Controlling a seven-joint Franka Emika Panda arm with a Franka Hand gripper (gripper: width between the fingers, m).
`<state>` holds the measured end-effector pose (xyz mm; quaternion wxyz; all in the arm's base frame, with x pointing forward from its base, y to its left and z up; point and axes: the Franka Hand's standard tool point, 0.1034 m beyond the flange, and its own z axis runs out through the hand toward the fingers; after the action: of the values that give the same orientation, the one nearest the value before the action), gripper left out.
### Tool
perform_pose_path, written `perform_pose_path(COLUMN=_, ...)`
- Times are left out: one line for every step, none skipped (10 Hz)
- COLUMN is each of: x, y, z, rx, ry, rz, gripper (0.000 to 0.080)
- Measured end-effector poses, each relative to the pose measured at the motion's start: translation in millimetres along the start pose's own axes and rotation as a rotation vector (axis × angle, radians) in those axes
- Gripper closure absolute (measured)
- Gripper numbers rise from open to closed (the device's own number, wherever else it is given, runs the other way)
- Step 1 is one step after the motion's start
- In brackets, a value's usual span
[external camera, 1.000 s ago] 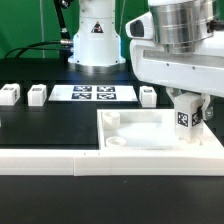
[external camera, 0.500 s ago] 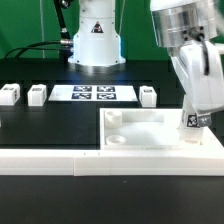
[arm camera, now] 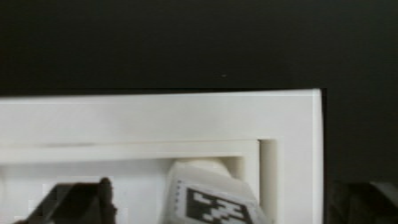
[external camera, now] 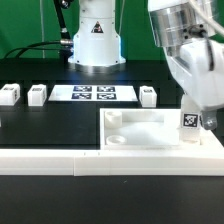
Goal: Assemble square table
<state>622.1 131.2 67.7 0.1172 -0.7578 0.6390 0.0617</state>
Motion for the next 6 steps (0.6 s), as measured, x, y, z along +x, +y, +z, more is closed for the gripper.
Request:
perform_pose_path(x=-1.9, y=0.8, z=0.7, rx=-0.017, ry=0.013, rz=-0.153, gripper=0.0164)
perform_pose_path(x=0.4, y=0.7, z=1.4, rx=-0.014, ry=0.013, rz=-0.193, gripper=0.0152)
perform_pose_path(x=1.1, y=0.8, z=1.4, rx=-0.015, ry=0.014, rz=-0.268, gripper=0.0152)
perform_pose_path(x=1.5, y=0.8, z=1.4, rx=-0.016, ry=0.014, rz=-0.361, gripper=0.015)
perform_pose_path(x=3.8, y=0.8, z=0.8, rx=-0.017, ry=0.015, rz=-0.454, gripper=0.015)
perform_pose_path(x=9.9, y=0.8, z=-2.1, rx=-0.036, ry=0.036, rz=-0.617, gripper=0.015)
